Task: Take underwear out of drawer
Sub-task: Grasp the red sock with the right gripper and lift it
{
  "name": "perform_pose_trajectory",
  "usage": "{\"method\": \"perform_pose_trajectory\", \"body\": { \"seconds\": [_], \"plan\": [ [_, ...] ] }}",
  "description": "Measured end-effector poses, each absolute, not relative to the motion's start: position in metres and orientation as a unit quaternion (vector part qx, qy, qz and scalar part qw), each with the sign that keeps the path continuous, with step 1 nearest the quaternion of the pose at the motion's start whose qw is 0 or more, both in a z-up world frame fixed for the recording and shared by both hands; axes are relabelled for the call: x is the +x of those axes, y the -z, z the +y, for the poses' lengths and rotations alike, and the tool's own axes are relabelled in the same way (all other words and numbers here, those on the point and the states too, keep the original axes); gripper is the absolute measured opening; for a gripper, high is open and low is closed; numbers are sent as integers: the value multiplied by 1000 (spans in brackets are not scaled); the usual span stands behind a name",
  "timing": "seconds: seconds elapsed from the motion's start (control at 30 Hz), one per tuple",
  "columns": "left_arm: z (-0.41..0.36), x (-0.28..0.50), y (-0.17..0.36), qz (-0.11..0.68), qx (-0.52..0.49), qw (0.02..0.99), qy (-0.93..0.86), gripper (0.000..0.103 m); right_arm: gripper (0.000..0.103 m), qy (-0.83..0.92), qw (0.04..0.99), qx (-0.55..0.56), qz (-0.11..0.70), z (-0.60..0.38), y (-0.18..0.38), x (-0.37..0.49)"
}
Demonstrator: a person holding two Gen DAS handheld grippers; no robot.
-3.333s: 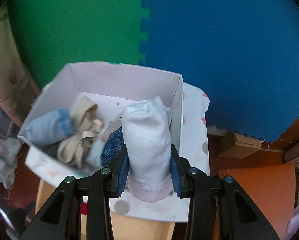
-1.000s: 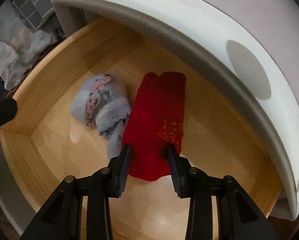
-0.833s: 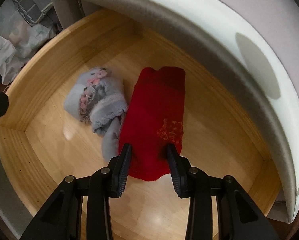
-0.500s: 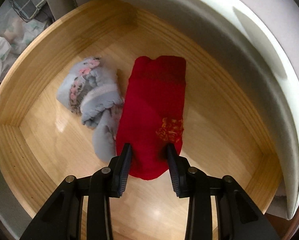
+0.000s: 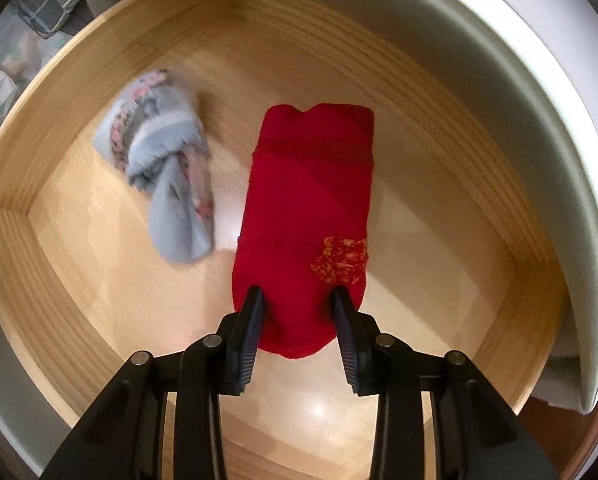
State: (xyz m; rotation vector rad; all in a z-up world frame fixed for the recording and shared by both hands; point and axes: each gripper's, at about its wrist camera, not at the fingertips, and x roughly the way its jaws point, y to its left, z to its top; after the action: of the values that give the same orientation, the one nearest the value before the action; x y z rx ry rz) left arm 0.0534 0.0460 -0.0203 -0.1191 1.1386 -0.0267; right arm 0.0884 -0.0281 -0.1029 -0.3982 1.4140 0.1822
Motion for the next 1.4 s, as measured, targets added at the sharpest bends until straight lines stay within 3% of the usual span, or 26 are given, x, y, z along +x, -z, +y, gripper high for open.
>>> {"method": "perform_pose_trajectory", "body": {
  "seconds": [0.9, 1.03, 1.1, 1.13, 1.17, 1.4],
  "plan": [
    [46, 55, 21, 543, -53, 838, 11, 61, 34, -11, 679, -69, 731, -105, 115, 19],
    [45, 54, 21, 543, -53, 838, 11, 61, 40, -3, 702, -27, 712, -116, 104, 13],
    [45, 54, 21, 543, -53, 838, 12, 61, 49, 3, 716, -10, 698, -120, 95, 13],
    [45, 54, 21, 543, -52, 838, 12, 61, 61, 6, 720, -11, 694, -117, 92, 11],
    [45, 54, 21, 544, -51, 837, 11, 61, 65, 15, 723, -17, 691, -117, 93, 13],
    [44, 56, 24, 547, -51, 835, 9, 61, 67, 35, 714, 1, 699, -101, 127, 38]
  ]
}}
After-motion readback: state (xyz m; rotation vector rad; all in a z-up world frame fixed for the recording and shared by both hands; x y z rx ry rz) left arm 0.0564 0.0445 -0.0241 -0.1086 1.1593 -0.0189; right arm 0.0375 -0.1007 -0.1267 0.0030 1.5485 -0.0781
